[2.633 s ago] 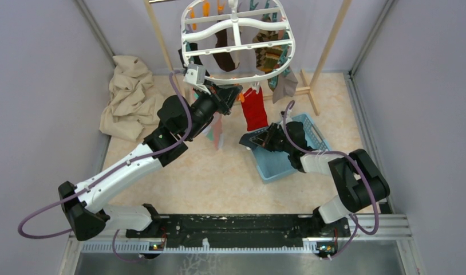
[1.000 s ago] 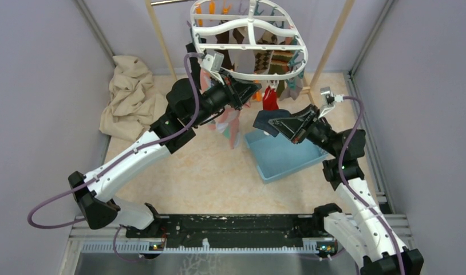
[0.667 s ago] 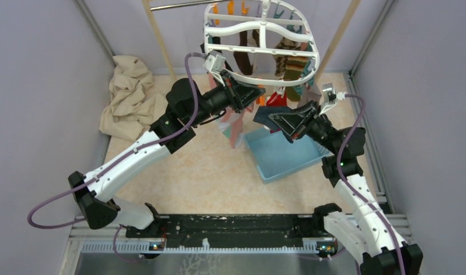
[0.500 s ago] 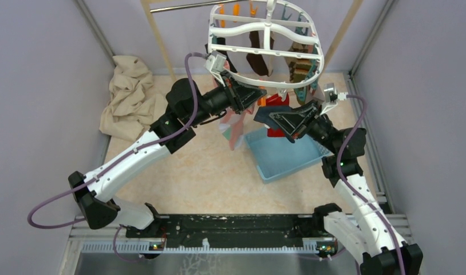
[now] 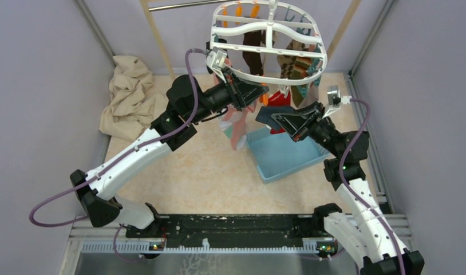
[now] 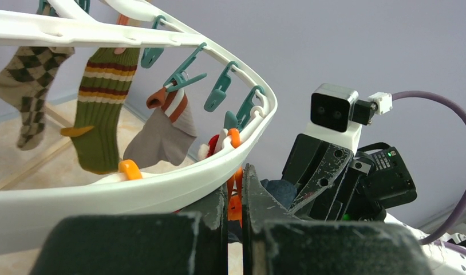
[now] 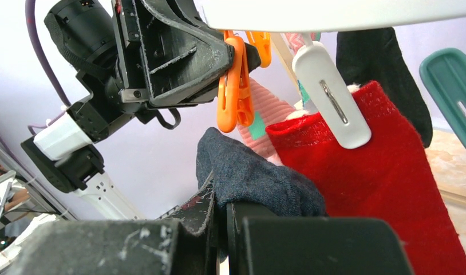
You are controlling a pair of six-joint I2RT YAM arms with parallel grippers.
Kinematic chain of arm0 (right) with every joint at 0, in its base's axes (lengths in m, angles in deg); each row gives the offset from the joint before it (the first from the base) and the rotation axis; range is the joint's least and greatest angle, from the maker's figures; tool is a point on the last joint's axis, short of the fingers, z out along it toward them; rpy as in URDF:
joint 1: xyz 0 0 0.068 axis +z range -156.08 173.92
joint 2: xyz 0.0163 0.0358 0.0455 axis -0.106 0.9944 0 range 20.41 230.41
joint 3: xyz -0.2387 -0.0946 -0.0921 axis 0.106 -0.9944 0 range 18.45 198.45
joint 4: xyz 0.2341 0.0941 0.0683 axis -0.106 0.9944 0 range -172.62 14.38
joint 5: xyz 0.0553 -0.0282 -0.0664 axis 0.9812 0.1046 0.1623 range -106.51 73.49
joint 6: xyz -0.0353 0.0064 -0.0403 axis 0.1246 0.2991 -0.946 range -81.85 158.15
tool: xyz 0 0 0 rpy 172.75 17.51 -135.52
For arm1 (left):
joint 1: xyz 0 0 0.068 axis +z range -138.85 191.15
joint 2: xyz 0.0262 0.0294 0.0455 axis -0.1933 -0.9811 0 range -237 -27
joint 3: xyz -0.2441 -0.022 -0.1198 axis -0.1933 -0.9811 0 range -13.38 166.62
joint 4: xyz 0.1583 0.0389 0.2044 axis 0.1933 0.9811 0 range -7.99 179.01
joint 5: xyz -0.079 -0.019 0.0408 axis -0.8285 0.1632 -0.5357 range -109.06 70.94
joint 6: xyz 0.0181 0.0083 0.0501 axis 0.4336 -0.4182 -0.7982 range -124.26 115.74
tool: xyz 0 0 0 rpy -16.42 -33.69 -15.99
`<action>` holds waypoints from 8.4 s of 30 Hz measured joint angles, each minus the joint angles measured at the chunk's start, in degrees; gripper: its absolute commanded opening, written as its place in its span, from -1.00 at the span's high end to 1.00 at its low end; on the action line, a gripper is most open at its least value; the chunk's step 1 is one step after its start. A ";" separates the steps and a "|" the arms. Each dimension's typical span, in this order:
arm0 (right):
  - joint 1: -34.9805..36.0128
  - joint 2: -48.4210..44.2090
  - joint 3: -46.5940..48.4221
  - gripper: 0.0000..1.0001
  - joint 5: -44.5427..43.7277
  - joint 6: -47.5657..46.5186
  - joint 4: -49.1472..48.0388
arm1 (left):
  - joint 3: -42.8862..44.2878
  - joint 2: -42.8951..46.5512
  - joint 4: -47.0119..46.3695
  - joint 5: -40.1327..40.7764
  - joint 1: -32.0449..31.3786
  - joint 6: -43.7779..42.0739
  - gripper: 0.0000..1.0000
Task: Clip the socks to the hanger
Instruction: Clamp the sock onto the hanger, then adjust the bin at the center of the board.
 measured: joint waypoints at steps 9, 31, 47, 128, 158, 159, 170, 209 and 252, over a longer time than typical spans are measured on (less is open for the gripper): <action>0.00 1.49 0.00 1.00 -0.42 -0.61 0.28 | 0.24 -0.02 0.15 0.35 0.02 -0.02 1.00; 0.00 3.65 0.02 1.00 -1.86 0.11 -3.04 | 1.07 0.11 0.96 0.46 0.02 -0.07 1.00; -0.02 5.51 -10.16 1.00 -10.19 14.91 -25.86 | 1.07 1.18 0.66 1.60 0.02 0.39 1.00; 1.64 21.09 -7.87 1.00 -11.47 38.25 -55.63 | -3.74 1.51 -10.05 4.46 0.02 6.58 1.00; 3.65 27.71 -1.49 1.00 -11.06 37.59 -55.80 | -5.01 2.05 -11.69 4.02 0.17 7.06 0.38; 3.67 27.71 -1.49 1.00 -11.06 37.59 -55.80 | -5.20 2.16 -11.76 4.20 0.17 7.21 0.29; 3.91 27.85 -1.49 0.57 -11.21 37.11 -55.80 | -6.05 3.21 -12.24 4.74 0.24 7.67 -0.14; 2.62 -1.97 -7.78 -0.31 -41.77 -10.25 32.37 | -27.15 8.39 4.55 26.56 0.28 -2.89 -0.97; -0.35 -19.91 -10.97 0.01 -56.00 0.07 67.80 | -5.38 -32.50 1.57 1.49 0.33 -52.02 -0.61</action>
